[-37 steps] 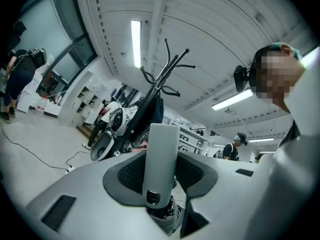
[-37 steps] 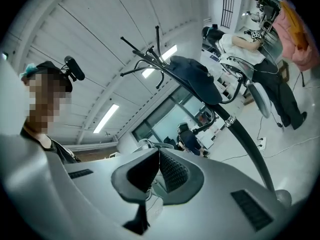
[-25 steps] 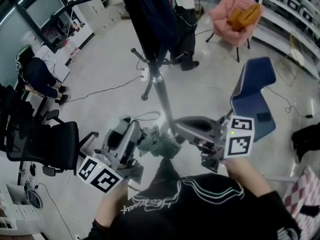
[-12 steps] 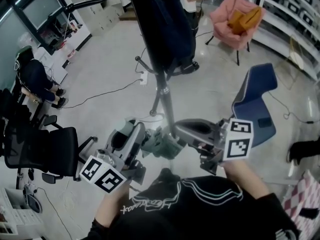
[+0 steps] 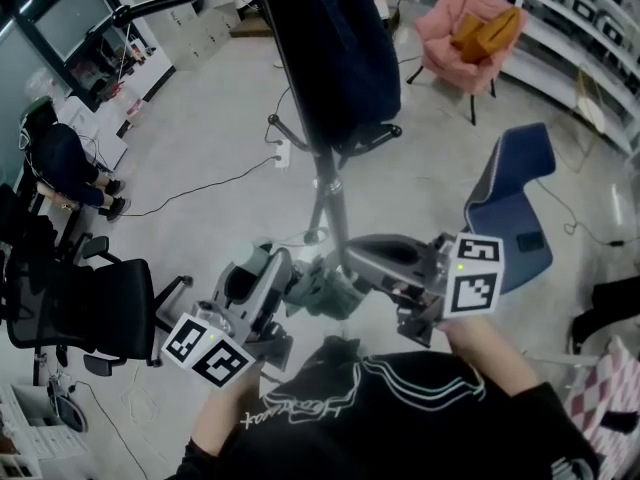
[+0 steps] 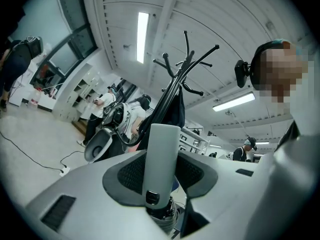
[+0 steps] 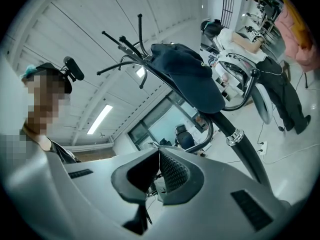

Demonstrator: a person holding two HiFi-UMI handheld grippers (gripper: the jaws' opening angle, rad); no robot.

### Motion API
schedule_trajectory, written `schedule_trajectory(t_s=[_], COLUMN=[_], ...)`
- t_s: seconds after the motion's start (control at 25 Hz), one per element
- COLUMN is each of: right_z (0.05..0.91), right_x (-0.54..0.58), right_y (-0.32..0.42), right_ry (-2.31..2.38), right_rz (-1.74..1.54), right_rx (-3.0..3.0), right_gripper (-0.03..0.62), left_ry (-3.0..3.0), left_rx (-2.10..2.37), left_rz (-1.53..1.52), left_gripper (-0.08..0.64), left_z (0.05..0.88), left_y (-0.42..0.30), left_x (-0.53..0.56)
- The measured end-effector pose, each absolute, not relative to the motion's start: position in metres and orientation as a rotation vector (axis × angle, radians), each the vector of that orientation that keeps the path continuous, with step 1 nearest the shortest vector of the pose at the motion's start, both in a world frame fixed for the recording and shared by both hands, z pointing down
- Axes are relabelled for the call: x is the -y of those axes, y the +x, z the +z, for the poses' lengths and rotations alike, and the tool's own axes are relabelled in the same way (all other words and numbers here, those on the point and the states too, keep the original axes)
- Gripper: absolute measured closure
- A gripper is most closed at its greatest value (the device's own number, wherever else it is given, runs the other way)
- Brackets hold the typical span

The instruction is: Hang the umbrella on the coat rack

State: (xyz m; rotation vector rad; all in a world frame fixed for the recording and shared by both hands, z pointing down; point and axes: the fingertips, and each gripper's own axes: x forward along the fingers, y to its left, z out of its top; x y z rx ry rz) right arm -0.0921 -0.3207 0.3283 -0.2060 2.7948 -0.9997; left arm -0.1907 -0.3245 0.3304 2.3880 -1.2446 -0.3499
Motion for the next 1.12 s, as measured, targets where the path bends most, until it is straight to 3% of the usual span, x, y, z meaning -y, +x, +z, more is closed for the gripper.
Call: schedule_trajectory(t_s=[1.12], right_z=[0.359], right_x=[0.354], right_y=[-0.11], right_ry=[-0.315], right_rz=[-1.126], right_rx=[-2.73], right_gripper=[0.577], left_ry=[2.284], left_rx=[1.269], left_rz=[-0.243], left_gripper=[0.403], left_z=[0.394], left_y=[-0.207], left_x=[0.326])
